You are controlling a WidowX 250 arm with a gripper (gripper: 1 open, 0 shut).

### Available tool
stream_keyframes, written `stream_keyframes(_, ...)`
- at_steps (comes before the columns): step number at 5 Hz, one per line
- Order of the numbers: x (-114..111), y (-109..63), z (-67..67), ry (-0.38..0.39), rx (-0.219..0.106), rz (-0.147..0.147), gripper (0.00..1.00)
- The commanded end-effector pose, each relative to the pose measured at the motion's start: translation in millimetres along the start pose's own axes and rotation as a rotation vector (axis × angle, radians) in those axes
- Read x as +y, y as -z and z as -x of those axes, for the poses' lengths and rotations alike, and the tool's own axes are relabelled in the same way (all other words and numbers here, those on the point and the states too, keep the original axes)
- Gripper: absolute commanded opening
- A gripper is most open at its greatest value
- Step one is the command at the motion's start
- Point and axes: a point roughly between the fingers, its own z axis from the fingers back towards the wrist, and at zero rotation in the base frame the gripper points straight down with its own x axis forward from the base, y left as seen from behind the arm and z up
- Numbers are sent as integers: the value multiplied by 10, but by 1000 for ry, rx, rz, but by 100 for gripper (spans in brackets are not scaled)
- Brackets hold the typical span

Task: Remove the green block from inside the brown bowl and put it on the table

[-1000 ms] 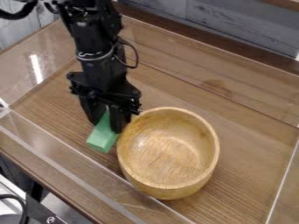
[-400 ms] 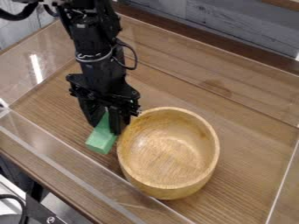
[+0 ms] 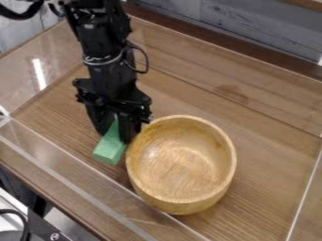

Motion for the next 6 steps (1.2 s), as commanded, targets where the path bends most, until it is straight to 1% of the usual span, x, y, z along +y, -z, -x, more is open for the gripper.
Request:
stream_keyframes(1, 25, -110, -119, -6, -44, -3, 0)
stream_keyframes(6, 34, -140, -230, -10, -43, 9, 0)
